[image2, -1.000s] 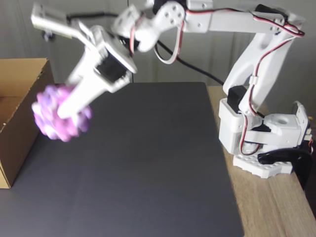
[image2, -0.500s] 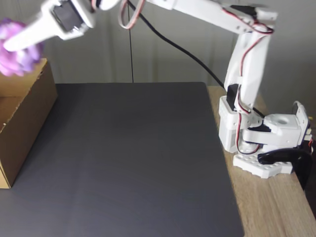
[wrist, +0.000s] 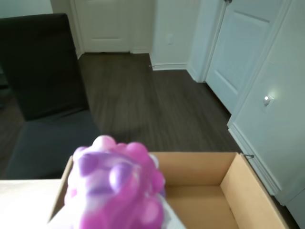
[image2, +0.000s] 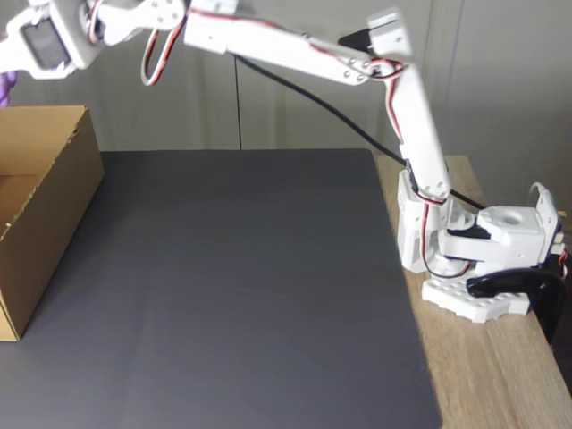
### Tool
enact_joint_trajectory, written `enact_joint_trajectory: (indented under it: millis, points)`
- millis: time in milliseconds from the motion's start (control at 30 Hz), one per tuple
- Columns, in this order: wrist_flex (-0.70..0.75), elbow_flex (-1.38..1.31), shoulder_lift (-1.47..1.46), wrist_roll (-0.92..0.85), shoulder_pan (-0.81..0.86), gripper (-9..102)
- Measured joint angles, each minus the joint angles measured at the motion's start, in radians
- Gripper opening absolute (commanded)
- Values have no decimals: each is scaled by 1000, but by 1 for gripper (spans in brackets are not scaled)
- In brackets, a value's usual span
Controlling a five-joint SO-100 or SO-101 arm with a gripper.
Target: Grasp a ball and put it in the box.
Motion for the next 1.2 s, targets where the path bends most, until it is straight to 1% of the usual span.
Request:
enact_joint_trajectory:
  millis: [200,400,467,600,733,867,967,1067,1200]
  points:
    - [-173,0,-121,6,18,12]
    - [-261,0,-202,6,34,17]
    - [-273,0,-218,9,44,23]
    - [-293,0,-242,12,61,38]
    - [-299,0,-250,12,71,43]
    - [-299,0,-249,12,75,42]
    - [-299,0,-249,18,78,39]
    - [-268,0,-249,31,78,32]
    - [-164,0,-238,44,77,16]
